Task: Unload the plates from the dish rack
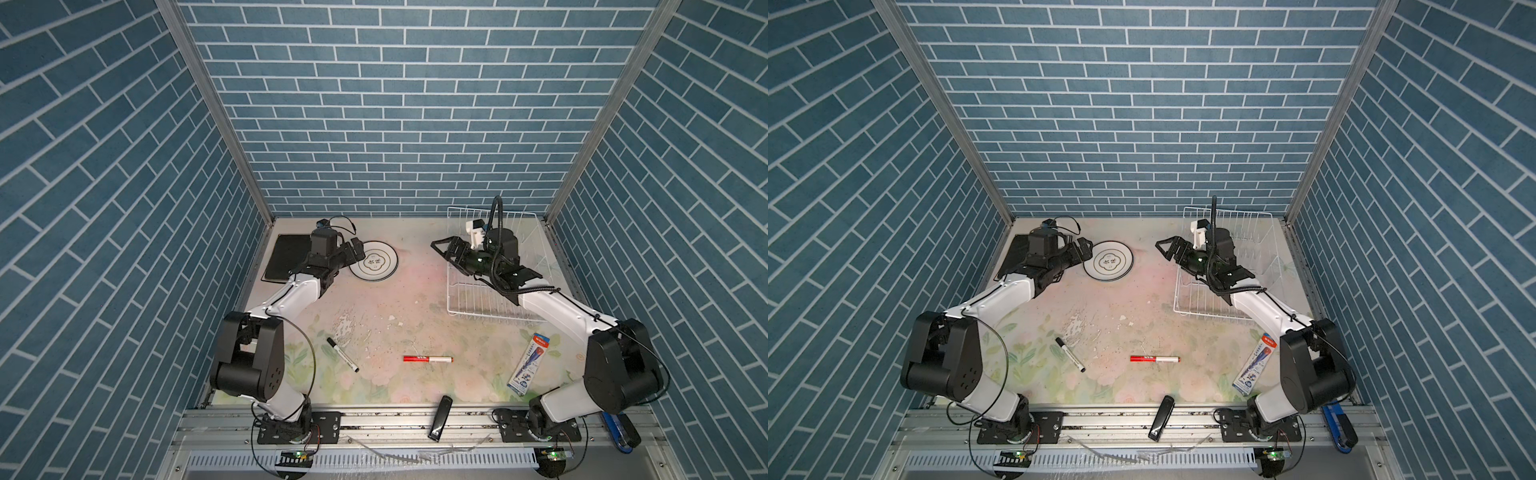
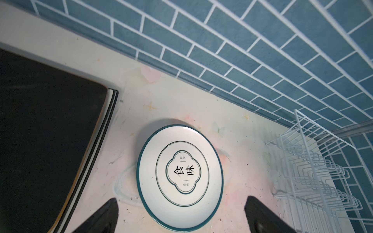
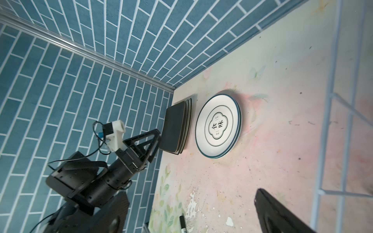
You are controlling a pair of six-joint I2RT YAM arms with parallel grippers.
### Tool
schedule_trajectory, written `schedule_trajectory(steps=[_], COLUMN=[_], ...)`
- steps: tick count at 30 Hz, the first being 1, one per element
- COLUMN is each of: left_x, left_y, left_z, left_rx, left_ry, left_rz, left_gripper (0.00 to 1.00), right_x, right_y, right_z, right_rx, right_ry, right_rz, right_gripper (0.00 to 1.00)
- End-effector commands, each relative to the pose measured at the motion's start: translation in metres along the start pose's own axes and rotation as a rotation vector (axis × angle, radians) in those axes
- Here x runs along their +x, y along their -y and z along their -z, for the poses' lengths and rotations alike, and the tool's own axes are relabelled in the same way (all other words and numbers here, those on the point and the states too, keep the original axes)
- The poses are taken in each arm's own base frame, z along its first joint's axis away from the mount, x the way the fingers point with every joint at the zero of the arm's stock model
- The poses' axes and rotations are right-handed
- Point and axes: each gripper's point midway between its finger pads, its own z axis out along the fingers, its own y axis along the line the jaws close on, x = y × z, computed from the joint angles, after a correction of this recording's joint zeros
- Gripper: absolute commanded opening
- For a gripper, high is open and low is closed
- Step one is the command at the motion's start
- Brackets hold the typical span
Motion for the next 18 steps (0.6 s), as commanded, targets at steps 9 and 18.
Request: schedule_trajectory(steps=[9,18], left_x=[-0.01,-0.004], left_y=[0.009,-0.01], left_z=[0.079,0.106], left_rx=[0.054,-0.033], left_ry=[0.38,0.525], left_rz=[-0.307,-0.482], left_gripper=[1.0,1.0], right_x=[-0.041,-0.039], right_y=[0.059,0.152], right_z=[0.133,0.201], right_rx=[0.609,0.988], right_ry=[0.407,0.507], right_rz=[0.689,0.704], right_gripper=[0.99,0.99])
